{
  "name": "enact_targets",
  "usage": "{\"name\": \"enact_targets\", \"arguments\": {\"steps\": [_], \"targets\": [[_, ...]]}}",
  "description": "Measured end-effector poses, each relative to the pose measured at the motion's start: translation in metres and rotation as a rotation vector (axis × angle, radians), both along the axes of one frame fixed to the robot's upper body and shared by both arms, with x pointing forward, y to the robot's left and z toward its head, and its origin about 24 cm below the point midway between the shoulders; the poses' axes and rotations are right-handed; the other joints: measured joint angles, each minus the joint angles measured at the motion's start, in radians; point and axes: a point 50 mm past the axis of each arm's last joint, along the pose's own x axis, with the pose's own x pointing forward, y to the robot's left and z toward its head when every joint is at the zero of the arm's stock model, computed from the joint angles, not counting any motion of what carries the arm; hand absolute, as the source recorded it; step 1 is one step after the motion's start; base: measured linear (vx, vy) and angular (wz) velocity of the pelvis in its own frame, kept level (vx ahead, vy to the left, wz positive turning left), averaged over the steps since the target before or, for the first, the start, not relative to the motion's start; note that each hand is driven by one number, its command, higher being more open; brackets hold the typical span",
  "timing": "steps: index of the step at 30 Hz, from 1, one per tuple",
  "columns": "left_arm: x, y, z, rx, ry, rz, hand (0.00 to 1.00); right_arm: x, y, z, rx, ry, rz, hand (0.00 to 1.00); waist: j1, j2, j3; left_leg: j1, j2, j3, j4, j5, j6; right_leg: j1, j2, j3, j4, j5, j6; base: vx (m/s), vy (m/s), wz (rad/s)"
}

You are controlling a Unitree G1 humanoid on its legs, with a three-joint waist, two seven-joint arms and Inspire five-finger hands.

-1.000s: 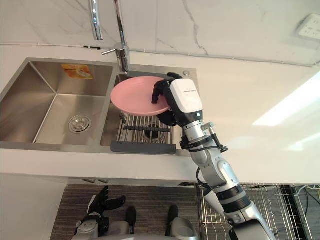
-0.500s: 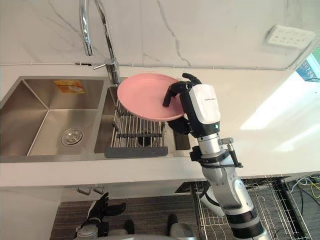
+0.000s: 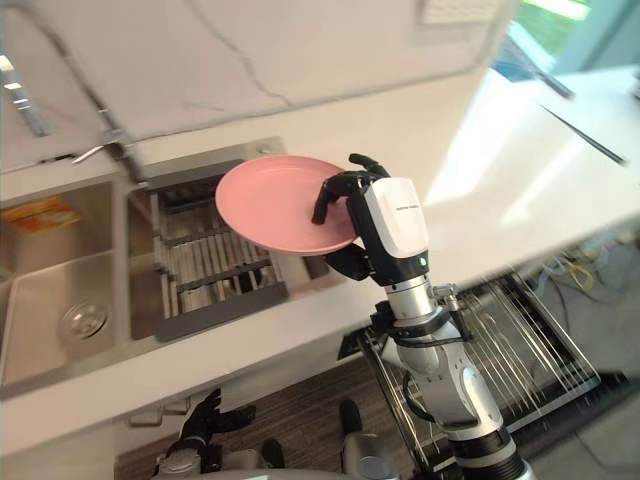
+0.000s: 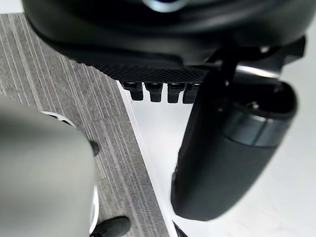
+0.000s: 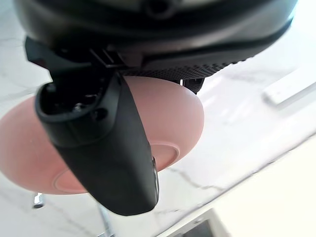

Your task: Walk over to the sink, pick up the cup, carry it to the dishwasher, place the cup inside the dishwasher, then close the dishwasher door

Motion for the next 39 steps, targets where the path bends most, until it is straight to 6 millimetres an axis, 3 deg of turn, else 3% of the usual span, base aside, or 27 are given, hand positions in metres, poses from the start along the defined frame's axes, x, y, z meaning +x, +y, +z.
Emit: {"name": "enact_targets", "arguments": {"steps": [1, 2, 4, 5, 7, 9, 14, 18, 26, 33, 39], "targets": [[0.002, -0.002, 0.0, -0.003, -0.007, 0.0, 1.0, 0.002, 0.001, 0.0, -0.002, 0.001, 0.0, 0.0, 0.002, 0.008, 0.016, 0.001, 0.021, 0.031, -0.003, 0.003, 0.004, -0.019, -0.01, -0.098, 0.045, -0.043, -0.046, -0.19, 0.001, -0.89], [0.005, -0.002, 0.001, -0.001, -0.014, 0.0, 1.0, 0.004, 0.002, 0.0, 0.0, 0.004, 0.0, 0.0, 0.009, 0.01, 0.029, 0.007, 0.034, 0.057, -0.004, 0.004, 0.002, -0.056, -0.034, -0.173, 0.168, -0.075, -0.044, -0.18, -0.014, -0.79], [0.007, 0.002, 0.003, 0.012, -0.019, -0.008, 1.0, 0.005, 0.004, -0.005, 0.006, 0.026, 0.003, 0.0, 0.011, -0.013, 0.021, 0.023, 0.041, 0.097, -0.014, 0.005, -0.002, -0.062, -0.094, -0.281, 0.363, -0.162, -0.035, -0.1, -0.072, -0.59], [0.007, 0.004, 0.003, 0.018, -0.019, -0.017, 1.0, 0.005, 0.004, -0.005, 0.009, 0.025, 0.004, 0.0, 0.01, -0.019, 0.017, 0.022, 0.04, 0.1, -0.017, 0.003, -0.003, -0.05, -0.101, -0.286, 0.367, -0.18, -0.027, -0.01, -0.099, -0.35], [0.009, 0.006, 0.004, 0.036, -0.027, -0.047, 1.0, 0.005, 0.004, -0.005, 0.019, 0.023, 0.003, 0.0, 0.005, -0.045, 0.008, 0.021, 0.029, 0.104, -0.031, 0.011, -0.02, 0.013, -0.102, -0.279, 0.247, -0.218, 0.047, 0.03, -0.139, -0.17], [0.008, 0.002, 0.003, 0.032, -0.022, -0.071, 1.0, 0.004, -0.005, -0.011, 0.023, 0.051, -0.042, 0.0, 0.001, -0.023, 0.001, 0.021, 0.056, 0.071, -0.057, 0.045, -0.049, 0.064, -0.042, -0.281, 0.125, -0.143, 0.034, 0.09, -0.159, -0.2], [0.006, -0.003, 0.002, 0.042, -0.015, -0.11, 1.0, -0.004, -0.044, -0.021, 0.034, 0.092, -0.223, 0.0, -0.006, -0.022, -0.002, 0.062, 0.07, 0.025, -0.112, 0.066, -0.075, 0.113, 0.005, -0.253, 0.037, -0.108, 0.02, 0.08, -0.069, -0.25], [0.001, -0.006, 0.0, 0.037, 0.005, -0.12, 1.0, -0.014, -0.075, -0.028, 0.036, 0.112, -0.365, 0.0, -0.019, -0.012, -0.023, 0.09, 0.06, 0.017, -0.13, 0.069, -0.077, 0.155, 0.002, -0.254, -0.006, -0.1, 0.029, 0.06, 0.023, 0.0], [-0.011, -0.012, -0.005, 0.015, 0.037, -0.113, 1.0, -0.028, -0.09, -0.045, 0.023, 0.185, -0.441, 0.0, -0.033, 0.034, -0.068, 0.106, 0.045, -0.007, -0.153, 0.072, -0.074, 0.189, -0.012, -0.273, -0.043, -0.092, 0.042, 0.01, 0.019, 0.09], [-0.013, -0.017, -0.006, 0.009, 0.043, -0.127, 1.0, -0.03, -0.126, -0.07, 0.047, 0.292, -0.639, 0.0, -0.033, 0.054, -0.081, 0.106, 0.031, -0.016, -0.193, 0.101, -0.071, 0.18, -0.012, -0.281, -0.055, -0.079, 0.041, -0.05, -0.018, 0.04], [-0.015, -0.024, -0.006, -0.013, 0.036, -0.124, 1.0, -0.034, -0.148, -0.088, 0.094, 0.364, -0.76, 0.0, -0.039, 0.106, -0.066, 0.064, 0.026, -0.004, -0.188, 0.105, -0.066, 0.111, -0.017, -0.261, -0.012, -0.082, 0.04, -0.04, 0.0, -0.08]]}}
